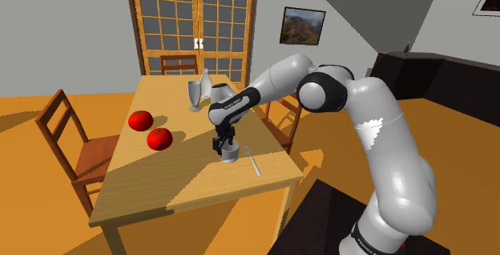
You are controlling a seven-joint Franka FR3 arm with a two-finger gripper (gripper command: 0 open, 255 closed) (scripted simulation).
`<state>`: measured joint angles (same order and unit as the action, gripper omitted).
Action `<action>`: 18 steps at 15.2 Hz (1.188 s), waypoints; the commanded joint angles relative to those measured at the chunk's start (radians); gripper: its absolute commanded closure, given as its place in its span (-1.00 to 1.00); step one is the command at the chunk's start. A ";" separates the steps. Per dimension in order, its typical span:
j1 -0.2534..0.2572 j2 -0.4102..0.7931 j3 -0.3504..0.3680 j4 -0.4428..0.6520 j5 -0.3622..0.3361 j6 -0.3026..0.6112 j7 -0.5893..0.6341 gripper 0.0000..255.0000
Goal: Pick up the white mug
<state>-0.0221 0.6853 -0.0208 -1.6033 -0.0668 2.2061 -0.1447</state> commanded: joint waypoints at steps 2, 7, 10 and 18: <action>0.001 0.034 -0.001 0.017 -0.002 0.017 0.002 -1.00; 0.001 0.077 -0.001 0.023 -0.003 0.054 0.005 -1.00; 0.001 0.075 -0.001 0.019 -0.003 0.057 0.005 1.00; 0.001 0.077 -0.001 0.023 -0.003 0.054 0.005 1.00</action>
<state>-0.0211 0.7612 -0.0221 -1.5827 -0.0694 2.2617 -0.1397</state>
